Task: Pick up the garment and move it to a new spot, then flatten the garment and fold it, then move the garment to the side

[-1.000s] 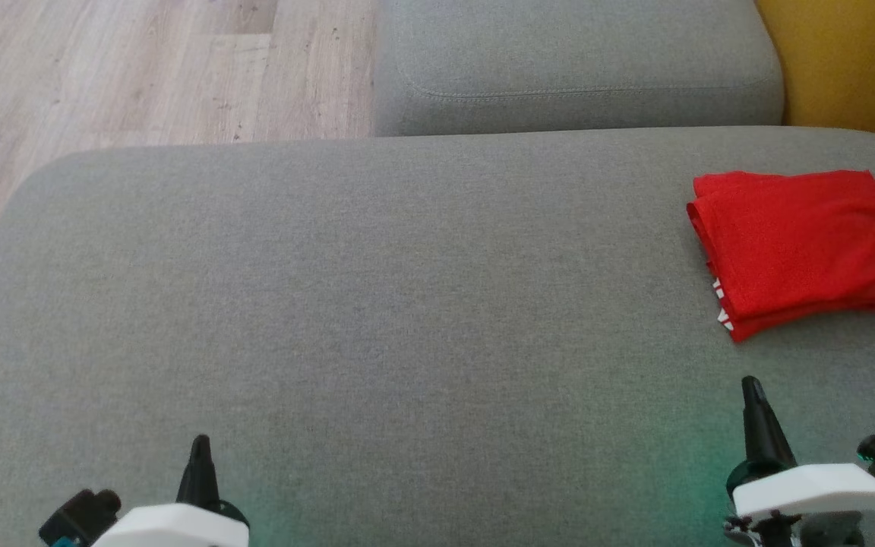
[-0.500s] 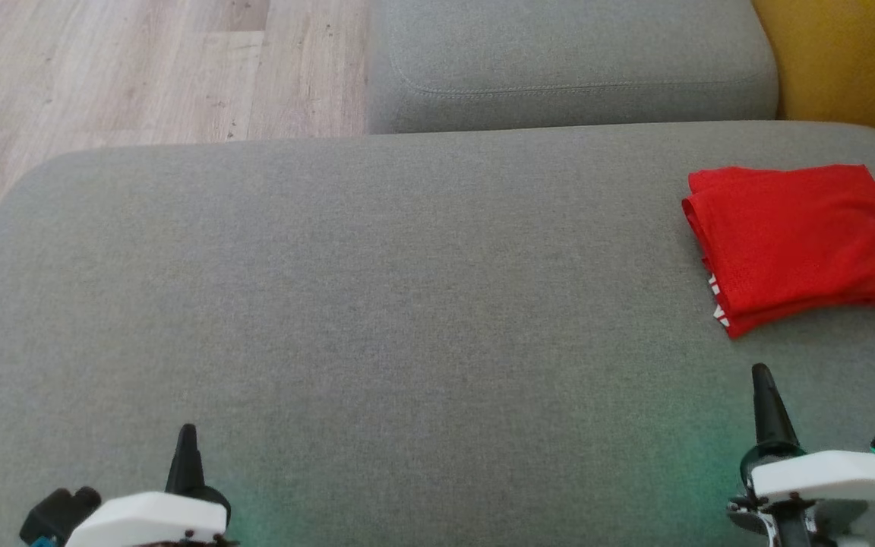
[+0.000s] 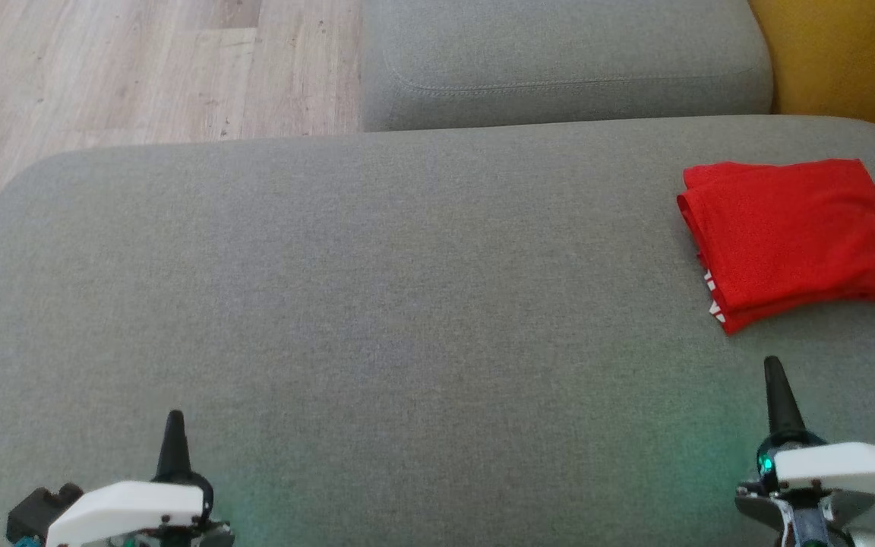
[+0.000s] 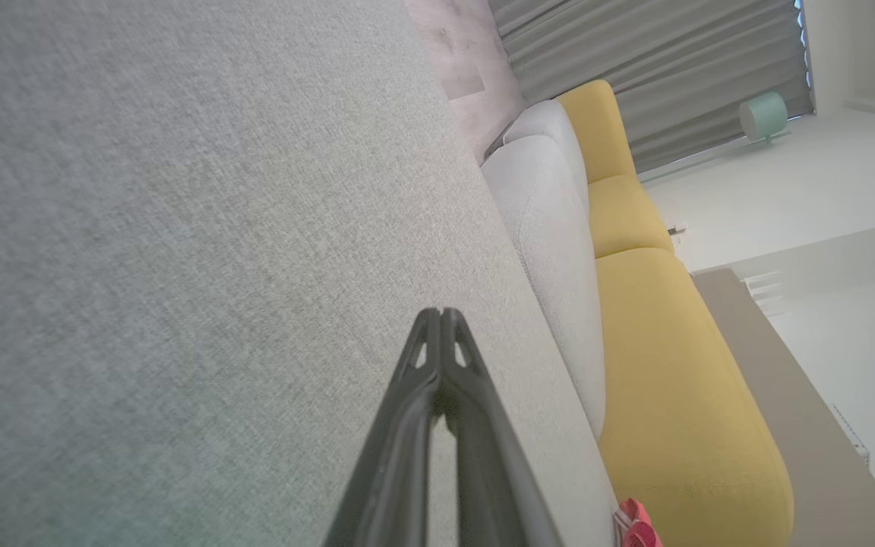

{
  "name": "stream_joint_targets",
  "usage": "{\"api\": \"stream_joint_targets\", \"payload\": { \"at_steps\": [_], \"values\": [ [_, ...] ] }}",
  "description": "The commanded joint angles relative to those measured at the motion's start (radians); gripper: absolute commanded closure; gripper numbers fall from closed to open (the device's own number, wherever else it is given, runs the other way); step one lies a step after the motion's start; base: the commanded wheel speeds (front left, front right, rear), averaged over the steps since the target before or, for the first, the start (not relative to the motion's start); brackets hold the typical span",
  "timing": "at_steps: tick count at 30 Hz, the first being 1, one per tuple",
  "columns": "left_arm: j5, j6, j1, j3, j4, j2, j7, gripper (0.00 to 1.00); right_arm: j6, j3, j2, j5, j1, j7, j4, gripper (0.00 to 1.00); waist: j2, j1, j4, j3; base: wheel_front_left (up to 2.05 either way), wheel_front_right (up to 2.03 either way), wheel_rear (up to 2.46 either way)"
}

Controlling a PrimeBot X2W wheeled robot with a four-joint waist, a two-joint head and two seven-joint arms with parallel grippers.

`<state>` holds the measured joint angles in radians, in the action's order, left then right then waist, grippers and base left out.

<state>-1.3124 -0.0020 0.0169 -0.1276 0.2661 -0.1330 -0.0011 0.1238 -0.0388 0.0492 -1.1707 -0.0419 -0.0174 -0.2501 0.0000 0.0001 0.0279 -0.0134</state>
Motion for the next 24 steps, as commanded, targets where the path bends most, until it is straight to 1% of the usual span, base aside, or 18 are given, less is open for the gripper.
{"api": "stream_joint_targets", "payload": {
  "at_steps": [1,24],
  "values": [
    [-0.023,-0.016,-0.067,0.044,-0.026,0.002,0.008,1.0,0.005,0.008,0.023,-0.037,0.068,-0.006,0.028,1.0,0.0,0.0,-0.001,0.001,0.0,0.0,0.0],
    [-0.194,-0.085,-0.102,0.161,-0.023,0.048,0.07,1.0,0.006,-0.024,0.024,-0.299,0.117,-0.046,0.015,1.0,0.0,-0.0001,-0.018,0.01,0.0,0.0,0.0]
  ]
}}
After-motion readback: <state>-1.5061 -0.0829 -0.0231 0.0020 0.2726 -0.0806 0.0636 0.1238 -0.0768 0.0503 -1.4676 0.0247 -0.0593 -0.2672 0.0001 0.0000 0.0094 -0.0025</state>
